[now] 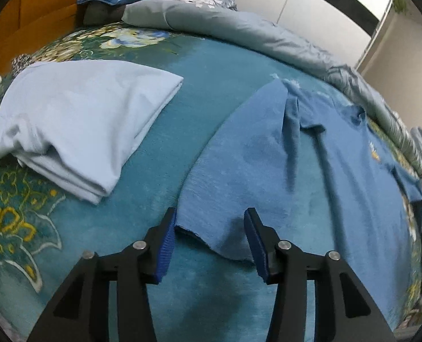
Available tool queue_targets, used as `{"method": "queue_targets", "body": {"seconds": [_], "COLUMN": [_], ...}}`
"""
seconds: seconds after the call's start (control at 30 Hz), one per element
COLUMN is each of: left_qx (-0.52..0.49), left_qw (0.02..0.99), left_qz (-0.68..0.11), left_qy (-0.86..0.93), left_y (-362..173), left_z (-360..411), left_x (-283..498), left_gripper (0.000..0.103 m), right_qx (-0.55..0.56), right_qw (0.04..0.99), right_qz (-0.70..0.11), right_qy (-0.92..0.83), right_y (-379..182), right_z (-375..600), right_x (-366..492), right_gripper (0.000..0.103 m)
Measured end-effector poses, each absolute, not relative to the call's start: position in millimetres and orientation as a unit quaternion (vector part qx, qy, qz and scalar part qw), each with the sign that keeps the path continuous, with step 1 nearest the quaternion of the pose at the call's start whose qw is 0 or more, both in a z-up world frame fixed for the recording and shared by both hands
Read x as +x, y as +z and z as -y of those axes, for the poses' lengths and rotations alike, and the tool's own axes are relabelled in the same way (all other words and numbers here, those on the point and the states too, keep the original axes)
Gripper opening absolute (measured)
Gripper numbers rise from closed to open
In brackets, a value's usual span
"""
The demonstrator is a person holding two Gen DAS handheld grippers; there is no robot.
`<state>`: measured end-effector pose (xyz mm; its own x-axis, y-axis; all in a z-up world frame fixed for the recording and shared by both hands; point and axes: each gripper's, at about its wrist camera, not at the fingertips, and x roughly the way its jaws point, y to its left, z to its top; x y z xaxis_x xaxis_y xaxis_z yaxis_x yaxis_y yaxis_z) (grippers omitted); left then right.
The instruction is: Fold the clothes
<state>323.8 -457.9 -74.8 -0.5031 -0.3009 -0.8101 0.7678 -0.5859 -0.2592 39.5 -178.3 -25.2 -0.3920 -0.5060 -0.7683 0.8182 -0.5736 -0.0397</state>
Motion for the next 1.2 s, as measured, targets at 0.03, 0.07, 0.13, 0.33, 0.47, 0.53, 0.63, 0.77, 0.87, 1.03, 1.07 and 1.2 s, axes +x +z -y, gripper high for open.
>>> {"method": "queue_targets", "body": {"seconds": [0.03,0.07,0.13,0.33,0.47,0.53,0.63,0.77,0.87,1.03,1.07,1.2], "left_qx": [0.368,0.364,0.357,0.332,0.332,0.336,0.349,0.385,0.402,0.395,0.387,0.366], "left_qw": [0.329,0.327,0.325,0.362,0.420,0.435,0.451,0.468,0.474,0.465,0.460,0.461], "left_qz": [-0.320,-0.326,-0.332,-0.299,-0.227,-0.212,-0.191,-0.160,-0.171,-0.200,-0.207,-0.199], "left_qy": [-0.809,-0.809,-0.810,-0.818,-0.813,-0.808,-0.799,-0.779,-0.764,-0.766,-0.772,-0.783], "left_y": [-75.6,-76.8,-78.1,-46.8,-8.1,6.4,14.4,-1.6,-23.2,-44.7,-46.1,-36.4], "left_z": [457.7,457.7,457.4,492.8,538.4,564.4,597.3,625.0,636.3,636.4,633.0,607.7], "left_x": [324.8,325.0,325.4,331.5,333.2,331.5,324.3,308.3,306.5,315.9,319.6,337.8], "left_gripper": [0.019,0.006,0.006,0.005,0.005,0.005,0.005,0.005,0.006,0.008,0.013,0.047], "right_qx": [0.369,0.369,0.371,0.370,0.370,0.375,0.393,0.408,0.410,0.399,0.394,0.375], "right_qw": [0.409,0.409,0.405,0.396,0.382,0.373,0.361,0.349,0.339,0.323,0.315,0.280], "right_qz": [-0.211,-0.211,-0.211,-0.219,-0.223,-0.219,-0.210,-0.206,-0.206,-0.185,-0.183,-0.186], "right_qy": [-0.807,-0.808,-0.808,-0.811,-0.817,-0.820,-0.819,-0.818,-0.822,-0.838,-0.843,-0.864], "right_y": [-24.1,-23.3,-23.7,-23.3,-24.9,-29.5,-41.5,-57.1,-59.2,-43.6,-38.7,-18.4], "right_z": [178.2,178.2,178.0,175.7,173.5,171.8,169.1,163.9,155.4,128.1,121.1,87.1], "right_x": [39.8,39.8,38.6,33.3,21.3,13.6,2.1,-5.9,-11.6,-21.6,-23.3,-31.7], "right_gripper": [0.052,0.052,0.052,0.052,0.052,0.052,0.052,0.052,0.052,0.052,0.052,0.052]}}
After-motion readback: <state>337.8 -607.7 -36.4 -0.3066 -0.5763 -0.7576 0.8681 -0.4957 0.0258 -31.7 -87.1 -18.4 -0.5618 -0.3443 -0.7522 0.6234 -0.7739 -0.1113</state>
